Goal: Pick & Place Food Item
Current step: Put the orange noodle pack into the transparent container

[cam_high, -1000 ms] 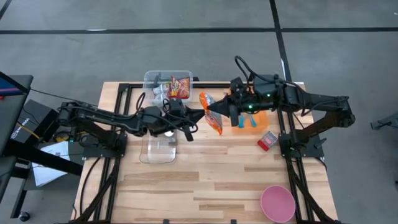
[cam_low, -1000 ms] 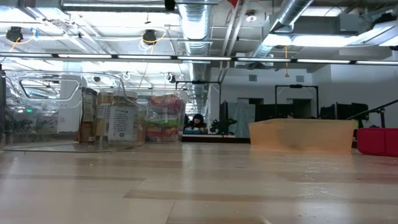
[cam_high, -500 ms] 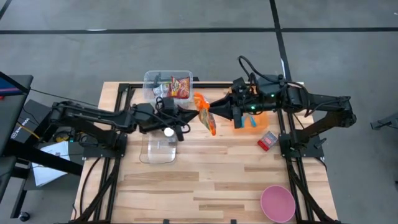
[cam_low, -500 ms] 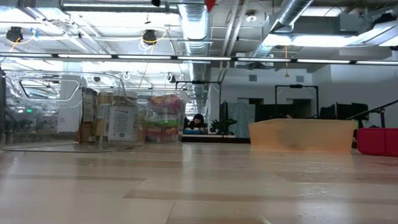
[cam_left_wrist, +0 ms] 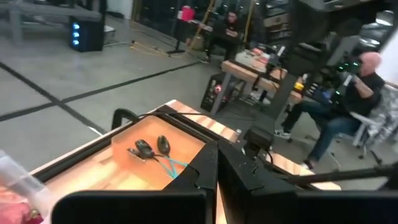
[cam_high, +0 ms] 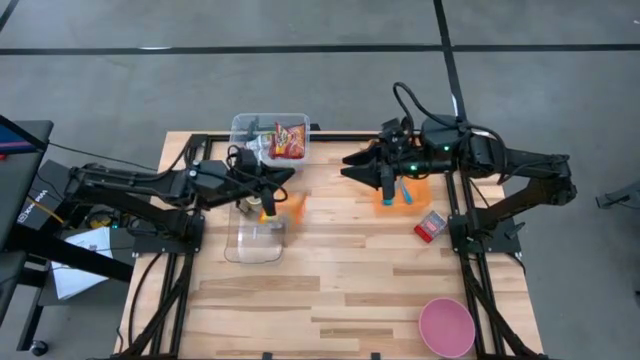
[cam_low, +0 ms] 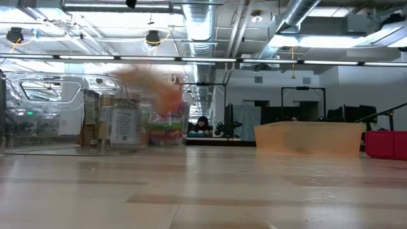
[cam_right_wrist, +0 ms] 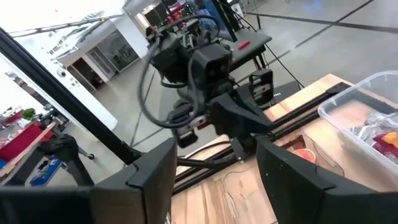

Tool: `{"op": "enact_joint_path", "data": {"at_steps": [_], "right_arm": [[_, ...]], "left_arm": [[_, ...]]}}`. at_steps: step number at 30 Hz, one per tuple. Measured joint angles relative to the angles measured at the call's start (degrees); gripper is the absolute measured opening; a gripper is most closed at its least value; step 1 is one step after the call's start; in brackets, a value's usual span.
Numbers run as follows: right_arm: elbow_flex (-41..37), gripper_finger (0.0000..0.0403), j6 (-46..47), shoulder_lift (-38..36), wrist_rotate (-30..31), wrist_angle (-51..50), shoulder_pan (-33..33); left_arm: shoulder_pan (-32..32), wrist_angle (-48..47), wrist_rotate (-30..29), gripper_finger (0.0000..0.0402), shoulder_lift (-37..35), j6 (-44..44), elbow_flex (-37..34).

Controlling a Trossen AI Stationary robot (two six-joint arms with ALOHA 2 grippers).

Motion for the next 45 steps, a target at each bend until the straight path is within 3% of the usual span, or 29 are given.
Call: {"op": "enact_joint_path", "data": {"at_steps": [28, 34, 38, 45], "right_arm": [[0.0, 0.02, -0.5, -1.1, 0.2, 0.0, 0.5], [-0.1, 0.02, -4.1, -2.8, 0.9, -4.0, 1.1], [0.0, 0.02, -9.0, -7.2, 6.5, -11.4, 2.6], [0.0, 0.02, -8.0, -14.2, 16.6, -18.2, 5.5]], "left_arm": [[2.3, -2.3, -0.8, 0.0, -0.5, -1.7, 0.0], [1.4, -1.7, 1.8, 0.0003, -0.4, 3.6, 0.0], [-0.9, -2.4, 3.0, 0.0034, 1.7, 9.8, 0.0], [-0.4, -7.8, 3.3, 0.0144, 9.7, 14.2, 5.0]]}}
